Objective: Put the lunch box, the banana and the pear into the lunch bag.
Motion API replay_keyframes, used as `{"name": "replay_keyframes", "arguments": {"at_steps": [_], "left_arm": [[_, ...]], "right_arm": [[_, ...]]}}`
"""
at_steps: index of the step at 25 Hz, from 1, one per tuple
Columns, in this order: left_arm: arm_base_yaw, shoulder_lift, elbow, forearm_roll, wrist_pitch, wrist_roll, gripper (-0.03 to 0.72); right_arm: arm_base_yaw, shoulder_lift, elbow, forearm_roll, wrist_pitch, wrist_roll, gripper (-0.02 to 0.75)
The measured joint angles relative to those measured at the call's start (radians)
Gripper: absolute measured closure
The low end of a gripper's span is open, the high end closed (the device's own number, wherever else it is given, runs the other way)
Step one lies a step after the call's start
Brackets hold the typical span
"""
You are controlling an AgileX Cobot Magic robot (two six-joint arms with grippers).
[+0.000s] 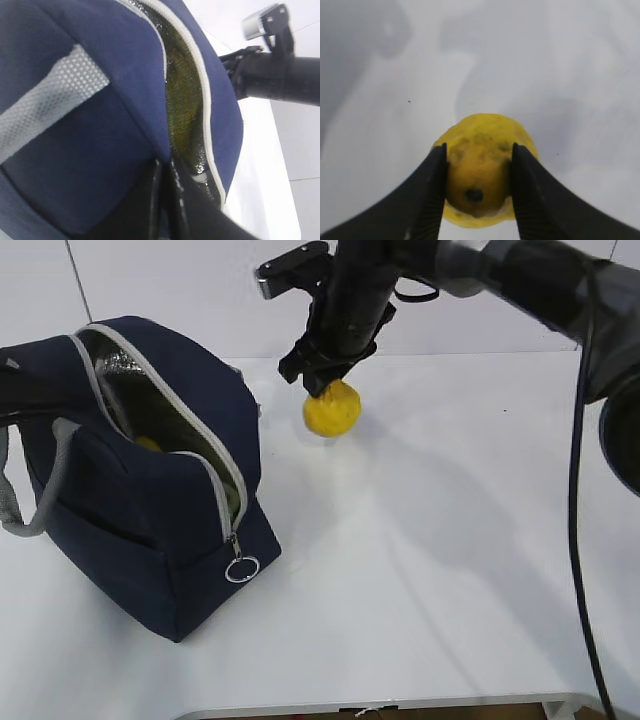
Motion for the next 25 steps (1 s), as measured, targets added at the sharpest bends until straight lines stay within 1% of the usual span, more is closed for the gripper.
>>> {"name": "replay_keyframes", "arguments": {"at_steps": [7,11,21,25], "left_arm": [[0.000,0.000,0.000,-0.002,-0.022,0.011,0.705],[0.000,0.000,0.000,-0.002,-0.029,0.013,0.705],[0.000,0.000,0.000,-0.002,-0.031,0.018,0.705],[0.000,0.000,0.000,-0.002,-0.031,0.018,0.705]], "right_arm": [[0.000,-0.083,-0.004,0.011,0.050,0.001,0.413],[0.000,-0.129,-0.004,0.053,0.064,0.001,0.414],[0.000,-0.249,-0.004,0.268,0.070,0.001,0.414],[0.000,-0.286,-0.004,0.384,0.077,-0.007,0.415]]}}
